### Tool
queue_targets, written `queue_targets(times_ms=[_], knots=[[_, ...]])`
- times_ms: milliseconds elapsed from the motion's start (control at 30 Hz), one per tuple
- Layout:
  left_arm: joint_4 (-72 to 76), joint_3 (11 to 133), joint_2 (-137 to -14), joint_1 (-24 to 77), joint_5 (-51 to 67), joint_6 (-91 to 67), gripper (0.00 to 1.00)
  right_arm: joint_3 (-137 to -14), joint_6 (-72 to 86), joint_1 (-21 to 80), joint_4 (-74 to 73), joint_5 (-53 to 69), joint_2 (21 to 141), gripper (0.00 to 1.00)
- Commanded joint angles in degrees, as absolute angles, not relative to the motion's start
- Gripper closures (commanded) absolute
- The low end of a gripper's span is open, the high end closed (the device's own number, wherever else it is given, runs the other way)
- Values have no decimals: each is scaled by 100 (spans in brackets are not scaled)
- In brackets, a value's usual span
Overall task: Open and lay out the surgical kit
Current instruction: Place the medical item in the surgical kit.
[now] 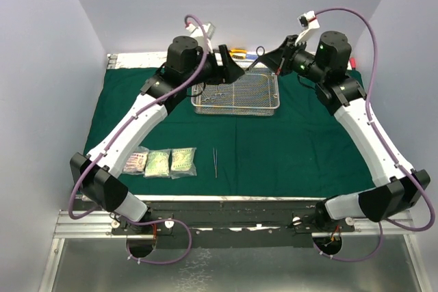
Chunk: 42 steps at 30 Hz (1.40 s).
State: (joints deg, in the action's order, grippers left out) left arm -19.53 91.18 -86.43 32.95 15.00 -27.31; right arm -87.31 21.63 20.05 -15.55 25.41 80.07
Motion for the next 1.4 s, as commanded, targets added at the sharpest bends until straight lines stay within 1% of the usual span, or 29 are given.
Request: queue_targets(times_ms=[0,67,200,367,533,633,867,1067,1133,1367], knots=[[-2187,8911,-8541,2891,1450,-5565,26,-8263,1439,2030,-191,2080,7692,100],[-2176,8891,-8571,2682,1675,-6256,26,-8061,1209,2038,169,2078,7554,99],[-2163,9039,-8617,2646,1778,-7383,26,-7701,777,2110,688,2035,7328,99],[-1551,8520,-8696,2646,2433,-9384,28,-7544,80,2444,1010,1687,7314,99],[-1009,8021,-8475,2654,2094,-10635,30,-7463,-98,2619,1275,1744,7312,99],[-828,7972,-8404,2654,1890,-11084,31,-7267,-93,2661,1500,1894,7225,99],[-757,7972,-8343,2654,1675,-11427,30,-7222,-274,2796,1406,2012,7293,99],[-657,7964,-8445,2655,1829,-11576,31,-7314,-523,3099,1319,1942,7414,99],[-600,7975,-8483,2655,1901,-11590,34,-7325,-614,3237,1292,1873,7448,99],[-331,7588,-8332,2655,1912,-11795,59,-7293,-666,3384,1367,1752,7503,99]])
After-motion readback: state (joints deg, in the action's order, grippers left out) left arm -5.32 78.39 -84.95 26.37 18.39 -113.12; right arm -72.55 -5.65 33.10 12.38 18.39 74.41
